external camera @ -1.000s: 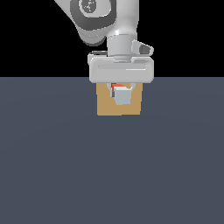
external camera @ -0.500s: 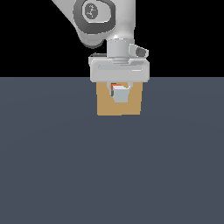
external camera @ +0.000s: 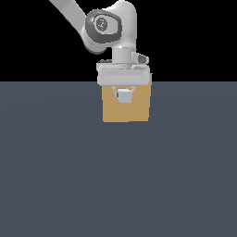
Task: Insert the peg into the horizontal hole in a box.
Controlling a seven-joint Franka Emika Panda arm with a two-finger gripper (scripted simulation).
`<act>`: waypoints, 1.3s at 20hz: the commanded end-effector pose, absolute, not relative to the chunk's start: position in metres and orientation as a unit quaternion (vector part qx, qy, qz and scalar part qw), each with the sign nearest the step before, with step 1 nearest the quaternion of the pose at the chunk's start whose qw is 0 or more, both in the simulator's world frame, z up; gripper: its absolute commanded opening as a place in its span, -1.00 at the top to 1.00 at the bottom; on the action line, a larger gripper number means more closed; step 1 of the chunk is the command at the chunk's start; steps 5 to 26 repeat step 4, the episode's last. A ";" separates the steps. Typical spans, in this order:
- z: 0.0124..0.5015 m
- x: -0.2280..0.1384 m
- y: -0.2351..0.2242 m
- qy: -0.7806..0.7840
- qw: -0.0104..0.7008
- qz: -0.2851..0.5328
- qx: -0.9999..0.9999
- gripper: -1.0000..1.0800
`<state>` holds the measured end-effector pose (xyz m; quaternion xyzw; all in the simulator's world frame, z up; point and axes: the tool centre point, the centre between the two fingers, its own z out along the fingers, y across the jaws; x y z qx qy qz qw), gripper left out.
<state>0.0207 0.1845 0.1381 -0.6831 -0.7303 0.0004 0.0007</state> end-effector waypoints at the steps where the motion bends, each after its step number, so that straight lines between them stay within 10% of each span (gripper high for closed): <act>1: 0.140 0.022 0.194 -0.729 -0.001 -0.001 -0.684 1.00; 26: 0.141 0.022 0.198 -0.729 -0.001 -0.002 -0.684 1.00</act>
